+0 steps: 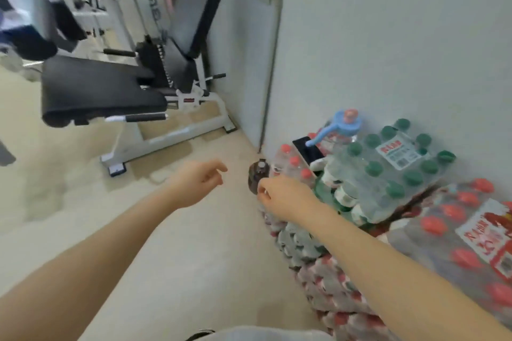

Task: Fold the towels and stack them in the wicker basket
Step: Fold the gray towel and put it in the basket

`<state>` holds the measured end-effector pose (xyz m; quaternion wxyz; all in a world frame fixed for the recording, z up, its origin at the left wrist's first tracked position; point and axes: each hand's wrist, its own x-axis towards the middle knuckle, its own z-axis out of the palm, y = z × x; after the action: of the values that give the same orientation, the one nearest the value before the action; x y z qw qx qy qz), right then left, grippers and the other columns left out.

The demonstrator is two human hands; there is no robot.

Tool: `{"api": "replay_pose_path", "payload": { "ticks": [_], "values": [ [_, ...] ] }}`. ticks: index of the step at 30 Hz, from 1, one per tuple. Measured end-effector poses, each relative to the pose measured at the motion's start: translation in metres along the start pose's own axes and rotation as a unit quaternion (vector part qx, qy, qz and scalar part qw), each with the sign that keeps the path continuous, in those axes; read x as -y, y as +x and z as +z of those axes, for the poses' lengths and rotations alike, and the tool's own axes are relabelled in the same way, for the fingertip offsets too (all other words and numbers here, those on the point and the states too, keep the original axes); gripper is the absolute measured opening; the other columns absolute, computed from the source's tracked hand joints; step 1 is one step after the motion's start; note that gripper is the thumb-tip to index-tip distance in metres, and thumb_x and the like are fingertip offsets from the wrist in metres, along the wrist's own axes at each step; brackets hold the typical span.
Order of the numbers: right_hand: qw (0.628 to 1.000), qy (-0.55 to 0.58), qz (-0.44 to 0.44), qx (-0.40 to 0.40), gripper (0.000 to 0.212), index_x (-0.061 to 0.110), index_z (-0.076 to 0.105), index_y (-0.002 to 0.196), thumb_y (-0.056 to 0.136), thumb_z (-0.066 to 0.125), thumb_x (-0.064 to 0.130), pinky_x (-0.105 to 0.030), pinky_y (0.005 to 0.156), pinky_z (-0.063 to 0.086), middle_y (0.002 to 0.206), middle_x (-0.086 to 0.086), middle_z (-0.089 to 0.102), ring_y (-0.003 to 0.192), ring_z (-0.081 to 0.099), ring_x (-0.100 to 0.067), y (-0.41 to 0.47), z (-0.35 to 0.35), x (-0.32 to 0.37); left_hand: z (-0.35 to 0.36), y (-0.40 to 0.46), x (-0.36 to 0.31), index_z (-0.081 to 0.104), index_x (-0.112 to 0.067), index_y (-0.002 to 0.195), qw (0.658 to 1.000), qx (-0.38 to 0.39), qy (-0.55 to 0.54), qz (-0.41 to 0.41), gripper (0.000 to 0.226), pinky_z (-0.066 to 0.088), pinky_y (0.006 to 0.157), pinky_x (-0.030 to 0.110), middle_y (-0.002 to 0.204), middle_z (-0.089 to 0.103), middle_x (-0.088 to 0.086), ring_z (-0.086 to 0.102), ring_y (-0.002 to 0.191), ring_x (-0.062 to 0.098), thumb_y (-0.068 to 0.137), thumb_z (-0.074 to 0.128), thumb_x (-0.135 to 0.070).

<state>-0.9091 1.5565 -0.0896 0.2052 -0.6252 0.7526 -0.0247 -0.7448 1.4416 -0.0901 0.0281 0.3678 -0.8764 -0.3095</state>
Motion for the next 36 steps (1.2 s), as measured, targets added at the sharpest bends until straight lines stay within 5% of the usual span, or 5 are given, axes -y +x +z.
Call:
{"api": "replay_pose_path", "payload": {
  "ticks": [15,26,30,33,36],
  "values": [
    [0.965,-0.003,-0.249,0.078,0.025,0.018,0.062,0.105,0.093,0.040,0.026,-0.036,0.079,0.051,0.104,0.000,0.063,0.093,0.058,-0.022,0.206,0.049,0.357,-0.159,-0.177,0.302,0.058,-0.018,0.111,0.925,-0.209,-0.110,-0.299,0.025,0.046,0.077,0.030,0.095,0.066,-0.004,0.061,0.093,0.018,0.091,0.043,-0.015],
    [0.952,-0.044,-0.284,0.106,0.020,0.020,0.054,0.078,0.092,0.039,0.018,-0.027,0.057,0.035,0.084,0.003,0.056,0.081,0.050,-0.020,0.406,0.044,0.536,-0.309,-0.152,0.499,0.057,-0.020,0.115,0.907,-0.243,-0.105,-0.329,0.027,0.049,0.081,0.033,0.100,0.065,-0.004,0.061,0.091,0.020,0.092,0.043,-0.019],
    [0.942,-0.064,-0.303,0.127,0.025,0.011,0.062,0.101,0.094,0.040,0.021,-0.032,0.075,0.043,0.105,-0.006,0.064,0.097,0.057,-0.025,0.477,0.042,0.616,-0.370,-0.149,0.568,0.056,-0.023,0.116,0.902,-0.253,-0.089,-0.337,0.028,0.050,0.078,0.033,0.104,0.065,-0.003,0.061,0.093,0.022,0.092,0.042,-0.020],
    [0.944,-0.062,-0.287,0.154,0.026,0.006,0.062,0.100,0.093,0.040,0.019,-0.030,0.076,0.041,0.106,-0.009,0.064,0.099,0.057,-0.027,0.521,0.061,0.667,-0.397,-0.150,0.629,0.059,-0.023,0.112,0.893,-0.270,-0.107,-0.345,0.026,0.051,0.082,0.040,0.104,0.066,0.001,0.060,0.094,0.026,0.091,0.043,-0.020],
    [0.948,-0.047,-0.265,0.169,0.025,0.005,0.061,0.104,0.093,0.042,0.018,-0.027,0.076,0.038,0.111,-0.009,0.063,0.098,0.054,-0.024,0.567,0.085,0.715,-0.416,-0.146,0.698,0.056,-0.021,0.118,0.889,-0.260,-0.119,-0.357,0.029,0.045,0.077,0.030,0.114,0.062,0.002,0.056,0.092,0.024,0.092,0.043,-0.019]
  ]
}}
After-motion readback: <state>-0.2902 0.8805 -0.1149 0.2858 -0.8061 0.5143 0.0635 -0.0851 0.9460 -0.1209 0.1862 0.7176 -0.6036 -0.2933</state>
